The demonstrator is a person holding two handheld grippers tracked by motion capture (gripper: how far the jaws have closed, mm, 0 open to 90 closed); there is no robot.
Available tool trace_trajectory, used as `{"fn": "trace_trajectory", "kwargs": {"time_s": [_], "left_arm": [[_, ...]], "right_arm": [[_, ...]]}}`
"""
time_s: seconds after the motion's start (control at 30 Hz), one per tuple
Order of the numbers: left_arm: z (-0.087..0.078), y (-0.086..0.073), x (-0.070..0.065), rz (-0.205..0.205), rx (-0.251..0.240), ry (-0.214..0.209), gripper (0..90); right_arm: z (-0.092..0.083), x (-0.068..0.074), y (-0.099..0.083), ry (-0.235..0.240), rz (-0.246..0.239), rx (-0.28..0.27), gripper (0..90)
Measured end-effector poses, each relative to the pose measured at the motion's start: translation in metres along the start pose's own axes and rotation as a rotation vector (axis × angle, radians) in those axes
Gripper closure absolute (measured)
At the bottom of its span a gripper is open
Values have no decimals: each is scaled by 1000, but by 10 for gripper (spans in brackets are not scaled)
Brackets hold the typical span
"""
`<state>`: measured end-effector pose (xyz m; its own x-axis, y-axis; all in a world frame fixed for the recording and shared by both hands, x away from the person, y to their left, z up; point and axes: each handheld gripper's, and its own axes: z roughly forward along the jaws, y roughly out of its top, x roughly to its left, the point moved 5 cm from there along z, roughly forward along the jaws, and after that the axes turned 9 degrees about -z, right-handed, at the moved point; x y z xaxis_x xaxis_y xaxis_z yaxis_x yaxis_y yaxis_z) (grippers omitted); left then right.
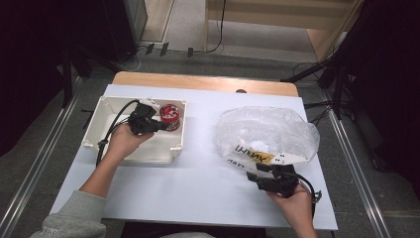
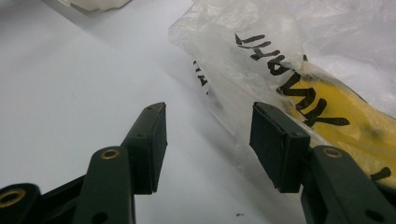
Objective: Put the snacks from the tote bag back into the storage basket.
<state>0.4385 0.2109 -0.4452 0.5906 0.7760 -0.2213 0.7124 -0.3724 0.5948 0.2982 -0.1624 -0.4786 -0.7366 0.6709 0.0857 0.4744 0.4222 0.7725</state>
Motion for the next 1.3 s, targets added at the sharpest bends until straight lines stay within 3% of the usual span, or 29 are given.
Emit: {"fn": "trace_trajectory", "kwargs": {"time_s": [0.17, 1.3], "left_arm": [[2, 4, 3, -32, -14, 0, 900], [-15, 0, 37, -114, -37, 42, 900]], "right_arm": [[-1, 0, -2, -3, 9, 4, 472], [-3, 1, -2, -3, 6, -5, 476]]}}
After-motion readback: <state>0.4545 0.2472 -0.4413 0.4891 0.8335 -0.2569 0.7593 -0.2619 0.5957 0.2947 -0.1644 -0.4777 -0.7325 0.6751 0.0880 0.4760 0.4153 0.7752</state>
